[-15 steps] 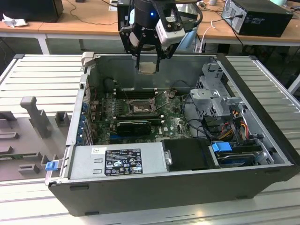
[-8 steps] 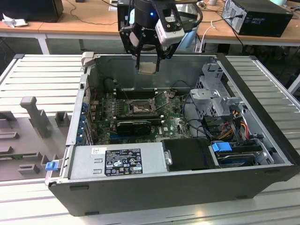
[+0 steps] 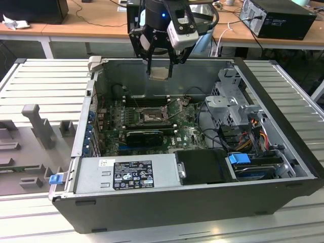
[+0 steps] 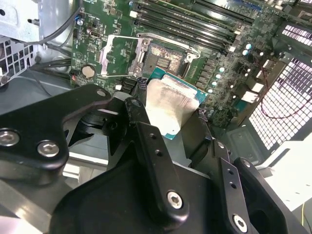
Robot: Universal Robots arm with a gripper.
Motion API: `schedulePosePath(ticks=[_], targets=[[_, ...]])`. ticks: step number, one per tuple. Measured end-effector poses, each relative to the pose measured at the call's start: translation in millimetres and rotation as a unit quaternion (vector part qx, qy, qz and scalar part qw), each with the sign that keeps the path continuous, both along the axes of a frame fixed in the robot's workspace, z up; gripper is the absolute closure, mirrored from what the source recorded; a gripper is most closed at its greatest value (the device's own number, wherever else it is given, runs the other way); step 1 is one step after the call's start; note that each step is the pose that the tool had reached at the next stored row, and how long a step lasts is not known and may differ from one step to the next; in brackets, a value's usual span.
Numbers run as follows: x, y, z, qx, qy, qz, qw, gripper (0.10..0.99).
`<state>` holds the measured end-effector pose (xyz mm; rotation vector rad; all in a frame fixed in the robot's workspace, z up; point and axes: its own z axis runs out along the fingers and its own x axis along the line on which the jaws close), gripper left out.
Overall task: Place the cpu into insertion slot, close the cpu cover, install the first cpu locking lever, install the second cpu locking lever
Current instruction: 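Place the cpu into insertion slot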
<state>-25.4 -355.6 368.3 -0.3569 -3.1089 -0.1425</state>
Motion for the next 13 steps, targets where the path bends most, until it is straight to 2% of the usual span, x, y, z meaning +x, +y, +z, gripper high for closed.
schedulePosePath(ticks=[13], targets=[[0.0, 0.0, 0.0, -0.0001, 0.0000, -0.016, 0.9999, 0.561]])
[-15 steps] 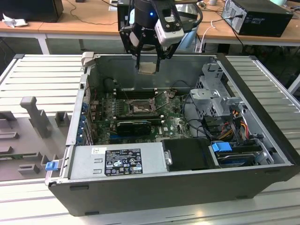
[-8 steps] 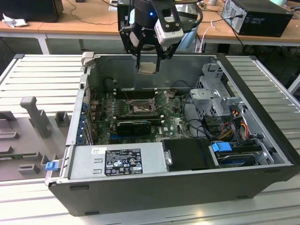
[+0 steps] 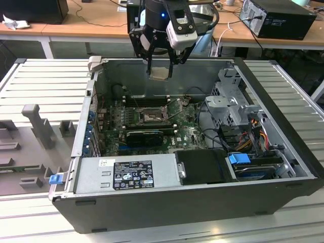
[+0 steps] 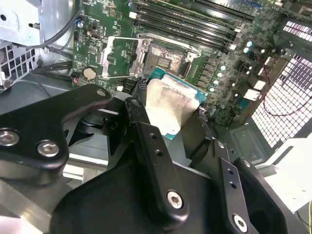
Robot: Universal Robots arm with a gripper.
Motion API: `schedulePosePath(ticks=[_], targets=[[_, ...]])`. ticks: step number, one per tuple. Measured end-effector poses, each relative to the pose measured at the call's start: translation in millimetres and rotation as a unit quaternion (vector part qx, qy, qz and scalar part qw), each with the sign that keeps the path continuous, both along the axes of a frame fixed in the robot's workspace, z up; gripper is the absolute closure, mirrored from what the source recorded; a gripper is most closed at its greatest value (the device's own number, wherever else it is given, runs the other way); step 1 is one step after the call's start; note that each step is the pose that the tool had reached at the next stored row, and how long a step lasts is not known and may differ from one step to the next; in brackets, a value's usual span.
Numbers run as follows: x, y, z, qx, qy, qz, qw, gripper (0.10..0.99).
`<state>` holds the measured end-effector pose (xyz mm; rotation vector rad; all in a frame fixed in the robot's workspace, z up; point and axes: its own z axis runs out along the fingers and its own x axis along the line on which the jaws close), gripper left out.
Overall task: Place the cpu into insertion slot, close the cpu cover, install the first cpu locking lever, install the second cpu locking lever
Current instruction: 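Place the cpu into insertion slot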
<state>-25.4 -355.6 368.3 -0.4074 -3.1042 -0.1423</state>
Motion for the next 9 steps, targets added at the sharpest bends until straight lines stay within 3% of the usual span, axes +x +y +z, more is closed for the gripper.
schedulePosePath(ticks=[9], targets=[[0.0, 0.0, -0.1, -0.0001, 0.0000, -0.021, 0.9998, 0.561]])
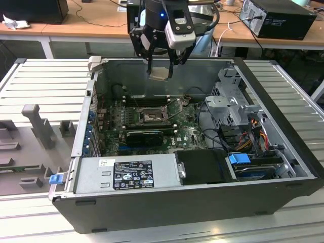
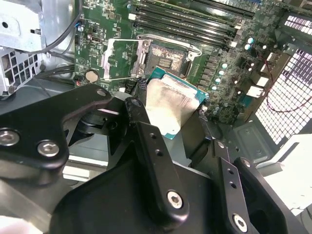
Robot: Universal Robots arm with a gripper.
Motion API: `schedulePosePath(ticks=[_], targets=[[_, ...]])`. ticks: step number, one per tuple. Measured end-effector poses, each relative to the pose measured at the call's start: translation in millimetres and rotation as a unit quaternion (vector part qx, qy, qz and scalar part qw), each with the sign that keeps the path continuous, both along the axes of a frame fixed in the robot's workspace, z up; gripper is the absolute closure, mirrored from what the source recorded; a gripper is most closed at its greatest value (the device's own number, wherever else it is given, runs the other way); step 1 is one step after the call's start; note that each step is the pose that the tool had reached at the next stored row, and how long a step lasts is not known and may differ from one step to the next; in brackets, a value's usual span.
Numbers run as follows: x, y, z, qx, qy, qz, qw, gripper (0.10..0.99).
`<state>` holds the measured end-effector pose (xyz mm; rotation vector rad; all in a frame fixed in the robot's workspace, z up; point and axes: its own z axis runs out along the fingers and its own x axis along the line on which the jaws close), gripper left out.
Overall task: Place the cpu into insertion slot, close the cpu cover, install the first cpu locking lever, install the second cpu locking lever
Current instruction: 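Place the cpu into insertion slot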
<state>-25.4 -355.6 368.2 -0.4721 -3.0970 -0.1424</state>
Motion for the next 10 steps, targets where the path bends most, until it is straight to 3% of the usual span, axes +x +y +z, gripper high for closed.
schedulePosePath(ticks=[10], targets=[[0.0, 0.0, -0.1, -0.0002, 0.0000, -0.043, 0.9991, 0.561]])
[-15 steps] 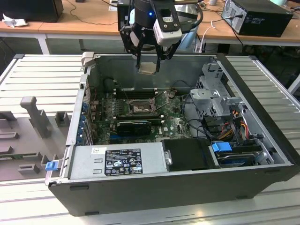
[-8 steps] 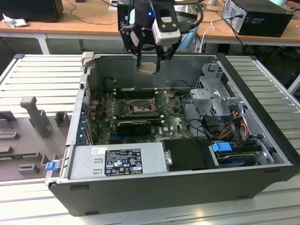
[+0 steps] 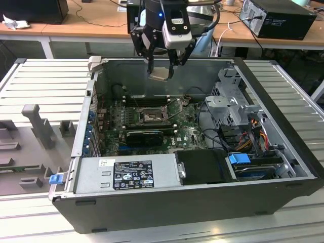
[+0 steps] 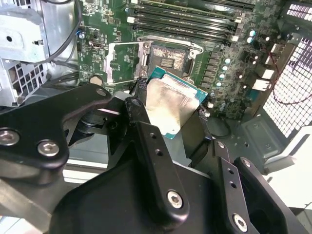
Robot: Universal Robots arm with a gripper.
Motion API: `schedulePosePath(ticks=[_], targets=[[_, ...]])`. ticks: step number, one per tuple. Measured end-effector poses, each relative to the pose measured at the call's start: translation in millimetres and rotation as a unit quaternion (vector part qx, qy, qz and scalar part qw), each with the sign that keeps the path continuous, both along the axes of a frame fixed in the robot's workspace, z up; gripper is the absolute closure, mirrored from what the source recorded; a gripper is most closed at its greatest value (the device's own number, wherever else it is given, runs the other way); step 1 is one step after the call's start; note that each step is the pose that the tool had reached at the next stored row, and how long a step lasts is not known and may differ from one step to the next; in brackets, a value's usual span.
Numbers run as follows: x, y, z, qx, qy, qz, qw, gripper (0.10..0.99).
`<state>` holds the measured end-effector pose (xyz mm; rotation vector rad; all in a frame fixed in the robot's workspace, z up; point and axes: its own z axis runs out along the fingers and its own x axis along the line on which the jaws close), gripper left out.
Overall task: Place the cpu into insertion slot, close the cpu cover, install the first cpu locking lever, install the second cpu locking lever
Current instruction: 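Place the cpu into insertion slot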
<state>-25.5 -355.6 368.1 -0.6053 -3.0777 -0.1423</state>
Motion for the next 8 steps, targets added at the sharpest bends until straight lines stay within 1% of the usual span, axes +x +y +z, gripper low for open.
schedulePosePath(ticks=[3, 8], targets=[[0.0, 0.0, 0.0, 0.0001, 0.0000, -0.012, 0.9999, 0.561], [0.0, 0.0, 0.0, 0.0000, 0.0000, -0.025, 0.9997, 0.561]])
